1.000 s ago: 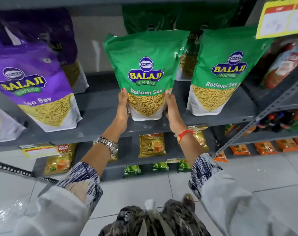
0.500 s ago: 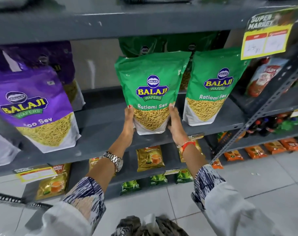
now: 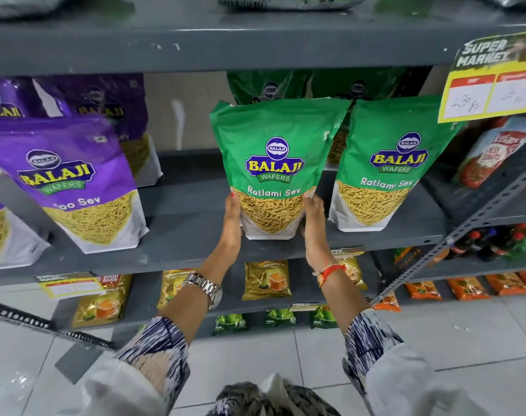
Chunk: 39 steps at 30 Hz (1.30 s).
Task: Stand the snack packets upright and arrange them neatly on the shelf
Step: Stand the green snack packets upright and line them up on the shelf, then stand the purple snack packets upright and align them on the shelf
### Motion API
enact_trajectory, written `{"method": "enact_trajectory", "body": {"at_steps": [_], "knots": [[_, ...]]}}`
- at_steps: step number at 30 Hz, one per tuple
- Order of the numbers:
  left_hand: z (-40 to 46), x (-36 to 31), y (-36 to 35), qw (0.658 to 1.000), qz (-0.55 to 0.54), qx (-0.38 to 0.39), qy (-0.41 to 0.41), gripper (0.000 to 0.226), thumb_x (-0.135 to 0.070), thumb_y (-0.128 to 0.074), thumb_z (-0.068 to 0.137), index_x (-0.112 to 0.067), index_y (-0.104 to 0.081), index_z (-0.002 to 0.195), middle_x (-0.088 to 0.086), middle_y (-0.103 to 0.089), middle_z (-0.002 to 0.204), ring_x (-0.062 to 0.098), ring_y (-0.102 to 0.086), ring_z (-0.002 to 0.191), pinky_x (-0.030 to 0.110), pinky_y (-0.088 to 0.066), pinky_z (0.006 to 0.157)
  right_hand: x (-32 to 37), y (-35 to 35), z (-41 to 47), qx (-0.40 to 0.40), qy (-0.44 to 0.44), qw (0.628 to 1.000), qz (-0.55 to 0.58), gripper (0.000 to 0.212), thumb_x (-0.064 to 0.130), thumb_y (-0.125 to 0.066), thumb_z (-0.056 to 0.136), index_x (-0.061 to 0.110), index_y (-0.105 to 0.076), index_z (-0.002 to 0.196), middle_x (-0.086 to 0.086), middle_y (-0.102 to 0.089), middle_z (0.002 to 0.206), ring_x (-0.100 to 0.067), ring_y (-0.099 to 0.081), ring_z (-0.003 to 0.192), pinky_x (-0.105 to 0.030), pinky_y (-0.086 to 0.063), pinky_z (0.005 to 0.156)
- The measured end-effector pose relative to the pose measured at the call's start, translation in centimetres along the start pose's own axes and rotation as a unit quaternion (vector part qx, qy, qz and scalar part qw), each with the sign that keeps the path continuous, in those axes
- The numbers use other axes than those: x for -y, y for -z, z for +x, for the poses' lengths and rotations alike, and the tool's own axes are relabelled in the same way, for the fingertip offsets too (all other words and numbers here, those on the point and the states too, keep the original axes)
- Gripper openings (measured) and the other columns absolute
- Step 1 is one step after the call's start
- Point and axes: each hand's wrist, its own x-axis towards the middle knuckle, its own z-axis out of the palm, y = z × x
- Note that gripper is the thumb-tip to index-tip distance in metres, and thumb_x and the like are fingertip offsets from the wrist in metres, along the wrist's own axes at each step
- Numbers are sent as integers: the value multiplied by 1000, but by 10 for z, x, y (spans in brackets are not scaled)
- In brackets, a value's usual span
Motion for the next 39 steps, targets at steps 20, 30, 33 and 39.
{"method": "enact_trajectory", "body": {"at_steps": [20,30,33,39], "knots": [[-25,16,45,959,68,-237,-137,24,-43,-37,91,-41,-49,112,-6,-60,119,18,-59,102,42,-46,88,-35,-21,-64,-121,75,989,38,23,28,-56,82,14,-46,98,7,-53,92,-13,-53,85,-38,-46,80],[-24,-14,215,866,38,-453,-208,35,-18,-42,89,5,-46,115,21,-48,117,31,-46,113,15,-34,88,-58,-164,-100,116,13,993,21,11,19,-56,92,23,-50,101,10,-57,89,7,-58,76,-35,-49,85],[-7,-19,262,918,0,-366,-152,40,-21,-39,90,0,-42,125,23,-45,134,32,-42,125,37,-33,109,-54,-210,-91,158,-42,987,6,36,31,-49,95,19,-42,128,17,-52,110,3,-52,101,-36,-40,104],[17,-24,301,970,-66,-220,-84,25,-30,-31,96,-22,-46,115,9,-53,123,30,-46,125,49,-34,110,-65,-263,-85,166,-61,984,-21,72,68,-42,78,31,-33,140,10,-37,146,-6,-35,132,-38,-25,118]]}}
